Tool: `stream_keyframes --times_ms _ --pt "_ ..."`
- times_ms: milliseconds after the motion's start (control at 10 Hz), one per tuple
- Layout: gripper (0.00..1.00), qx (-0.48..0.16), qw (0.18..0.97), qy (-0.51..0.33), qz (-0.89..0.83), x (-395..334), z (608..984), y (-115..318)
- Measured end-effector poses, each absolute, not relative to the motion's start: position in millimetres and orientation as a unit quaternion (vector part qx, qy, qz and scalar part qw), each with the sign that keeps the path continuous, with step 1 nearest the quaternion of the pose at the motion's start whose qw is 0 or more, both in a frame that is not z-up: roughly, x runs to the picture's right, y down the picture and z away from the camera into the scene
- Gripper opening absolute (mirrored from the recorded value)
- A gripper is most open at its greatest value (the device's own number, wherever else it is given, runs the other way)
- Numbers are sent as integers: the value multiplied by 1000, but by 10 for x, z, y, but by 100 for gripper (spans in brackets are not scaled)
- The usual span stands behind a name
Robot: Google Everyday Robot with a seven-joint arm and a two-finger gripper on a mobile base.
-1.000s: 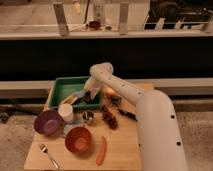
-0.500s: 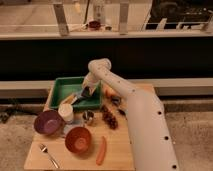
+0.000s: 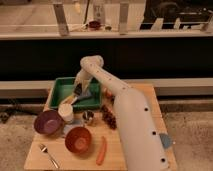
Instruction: Wipe tray with eraser
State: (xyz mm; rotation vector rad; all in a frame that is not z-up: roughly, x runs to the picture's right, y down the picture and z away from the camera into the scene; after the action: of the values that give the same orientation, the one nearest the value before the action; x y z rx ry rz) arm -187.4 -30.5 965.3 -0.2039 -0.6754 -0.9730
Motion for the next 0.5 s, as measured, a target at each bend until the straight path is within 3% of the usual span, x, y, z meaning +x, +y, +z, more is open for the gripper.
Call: stream_keyframes --times_ms 500 --pt "0 -90 801 -331 -491 -1939 9406 -13"
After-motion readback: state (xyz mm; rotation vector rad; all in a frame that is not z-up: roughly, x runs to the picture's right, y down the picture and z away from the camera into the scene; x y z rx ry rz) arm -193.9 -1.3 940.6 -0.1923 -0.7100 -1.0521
